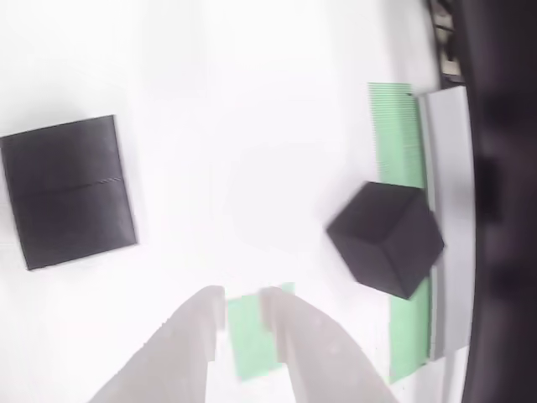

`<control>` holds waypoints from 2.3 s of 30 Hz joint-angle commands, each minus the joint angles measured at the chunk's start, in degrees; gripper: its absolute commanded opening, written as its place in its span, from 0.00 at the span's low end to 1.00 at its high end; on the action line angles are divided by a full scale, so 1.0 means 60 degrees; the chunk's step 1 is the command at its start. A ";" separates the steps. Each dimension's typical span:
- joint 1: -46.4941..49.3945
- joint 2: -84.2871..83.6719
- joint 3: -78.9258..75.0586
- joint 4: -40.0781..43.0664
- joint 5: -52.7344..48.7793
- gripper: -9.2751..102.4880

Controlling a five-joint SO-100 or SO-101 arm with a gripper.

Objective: Stack 3 Blocks on the chosen place.

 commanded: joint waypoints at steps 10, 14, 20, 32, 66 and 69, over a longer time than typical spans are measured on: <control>-0.0864 -0.0952 0.0220 0.0732 0.0498 0.33; -0.0864 -0.1597 0.0396 0.0762 0.0645 0.34; -0.1055 -0.2798 0.0498 0.0967 0.0923 0.44; -0.1465 -0.1963 0.1216 0.0996 0.1128 0.49; -0.2300 -0.4819 0.1113 -0.0439 0.1143 0.29; -0.1992 -0.4819 0.1084 -0.0454 0.1084 0.29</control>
